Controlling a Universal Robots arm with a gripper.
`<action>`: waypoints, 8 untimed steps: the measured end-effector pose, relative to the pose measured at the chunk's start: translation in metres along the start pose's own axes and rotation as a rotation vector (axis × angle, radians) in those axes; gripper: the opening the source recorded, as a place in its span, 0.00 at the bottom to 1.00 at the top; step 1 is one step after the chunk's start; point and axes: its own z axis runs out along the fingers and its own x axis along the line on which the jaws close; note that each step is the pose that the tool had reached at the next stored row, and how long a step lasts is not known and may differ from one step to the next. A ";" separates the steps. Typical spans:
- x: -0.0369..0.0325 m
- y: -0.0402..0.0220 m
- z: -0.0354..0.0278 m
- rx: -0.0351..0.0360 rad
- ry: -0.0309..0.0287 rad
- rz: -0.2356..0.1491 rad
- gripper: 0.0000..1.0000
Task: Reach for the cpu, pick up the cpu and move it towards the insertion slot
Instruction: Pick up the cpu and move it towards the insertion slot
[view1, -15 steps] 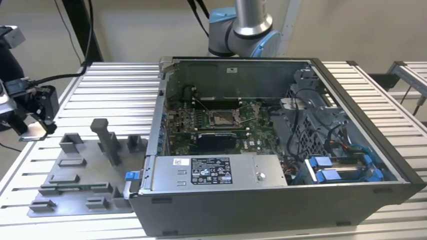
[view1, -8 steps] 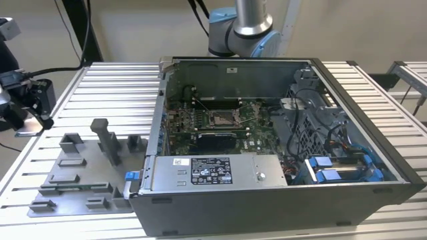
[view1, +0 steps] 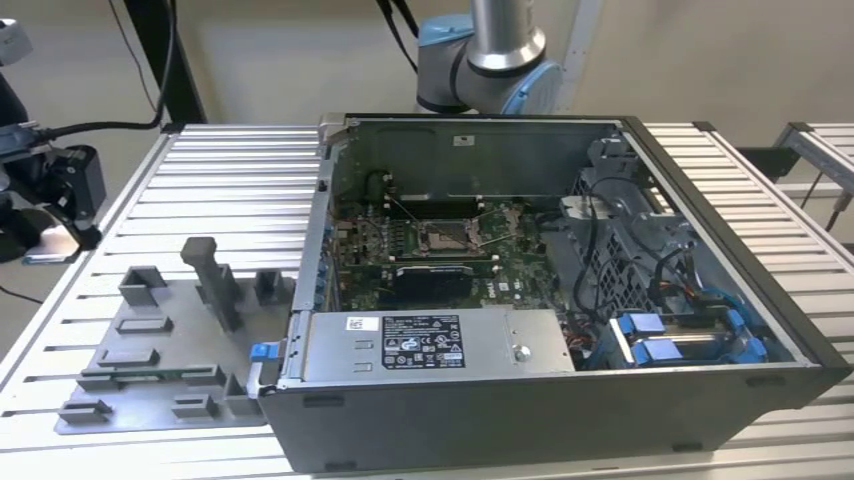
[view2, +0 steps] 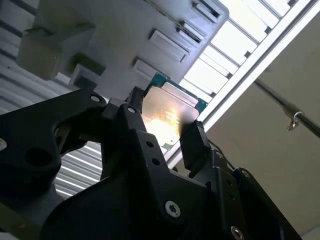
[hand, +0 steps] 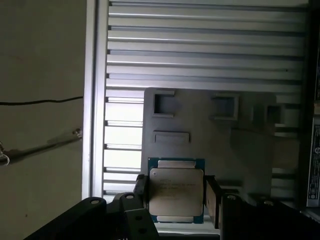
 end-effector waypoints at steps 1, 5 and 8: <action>0.0000 0.0001 -0.0014 0.0000 0.0001 0.000 0.00; 0.0000 0.0003 -0.0063 0.0000 -0.0001 0.000 0.00; 0.0000 0.0003 -0.0089 -0.0001 -0.0001 0.000 0.00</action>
